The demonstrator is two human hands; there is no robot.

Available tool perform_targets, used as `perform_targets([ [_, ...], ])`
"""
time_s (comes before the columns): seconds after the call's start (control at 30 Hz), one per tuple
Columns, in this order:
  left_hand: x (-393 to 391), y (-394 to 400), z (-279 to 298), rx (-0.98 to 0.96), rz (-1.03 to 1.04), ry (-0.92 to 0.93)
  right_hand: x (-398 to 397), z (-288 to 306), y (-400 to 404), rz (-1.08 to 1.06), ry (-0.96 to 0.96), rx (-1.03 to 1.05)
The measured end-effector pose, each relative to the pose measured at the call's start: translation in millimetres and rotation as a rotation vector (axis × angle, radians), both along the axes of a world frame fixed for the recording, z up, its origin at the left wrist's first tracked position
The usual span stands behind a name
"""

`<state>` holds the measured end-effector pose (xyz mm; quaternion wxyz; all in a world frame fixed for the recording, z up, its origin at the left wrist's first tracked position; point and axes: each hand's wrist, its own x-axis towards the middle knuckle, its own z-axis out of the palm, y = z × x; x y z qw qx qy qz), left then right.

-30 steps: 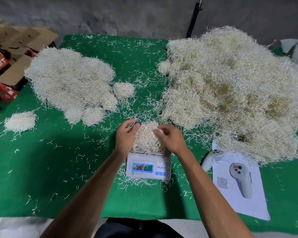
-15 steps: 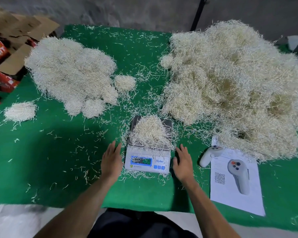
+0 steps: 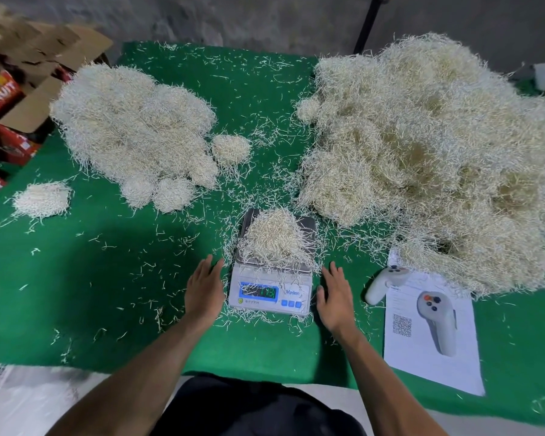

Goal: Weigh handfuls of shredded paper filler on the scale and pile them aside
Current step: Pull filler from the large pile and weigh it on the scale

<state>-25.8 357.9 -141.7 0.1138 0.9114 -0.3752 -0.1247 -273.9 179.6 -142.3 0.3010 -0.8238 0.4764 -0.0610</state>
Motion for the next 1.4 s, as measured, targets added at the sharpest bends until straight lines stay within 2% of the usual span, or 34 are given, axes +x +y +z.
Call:
perform_targets([
  [0.17,2,-4,3,-0.008,0.019,0.021,1,0,0,-0.009,-0.001,0.01],
  [0.27,10,-14,13,-0.027,0.106,0.172,1,5,-7,-0.012,0.015,0.045],
  [0.3,13,-19,21,-0.101,0.152,0.234,3,10,-11,-0.017,0.008,0.077],
  [0.37,14,-34,42,-0.385,0.204,0.293,7,24,-19,-0.09,-0.121,0.118],
  [0.43,10,-53,66,-0.609,0.112,0.23,14,40,-20,-0.182,-0.342,0.023],
  [0.47,7,-64,78,-0.625,0.017,0.186,19,47,-19,-0.183,-0.411,-0.052],
  [0.53,2,-86,98,-0.478,-0.269,0.142,31,60,-18,-0.061,-0.384,-0.123],
  [0.6,-3,-106,107,-0.225,-0.507,0.156,42,67,-19,0.126,-0.171,-0.194],
  [0.63,-4,-113,107,-0.108,-0.564,0.162,47,70,-20,0.192,-0.079,-0.227],
  [0.7,-6,-126,105,0.045,-0.58,0.158,55,75,-22,0.201,-0.053,-0.214],
  [0.8,-2,-131,103,0.031,-0.523,0.129,64,87,-26,0.076,-0.257,-0.103],
  [0.9,7,-126,103,-0.034,-0.444,0.174,69,107,-37,-0.028,-0.469,0.155],
  [1.07,7,-118,113,-0.155,-0.318,0.288,82,143,-69,-0.222,-0.651,0.478],
  [1.17,4,-115,114,-0.245,-0.273,0.294,93,162,-92,-0.443,-0.878,0.728],
  [1.27,3,-123,120,-0.314,-0.232,0.321,103,177,-105,-0.537,-1.056,0.901],
  [1.4,12,-138,129,-0.317,-0.205,0.487,116,185,-108,-0.625,-1.12,1.045],
])
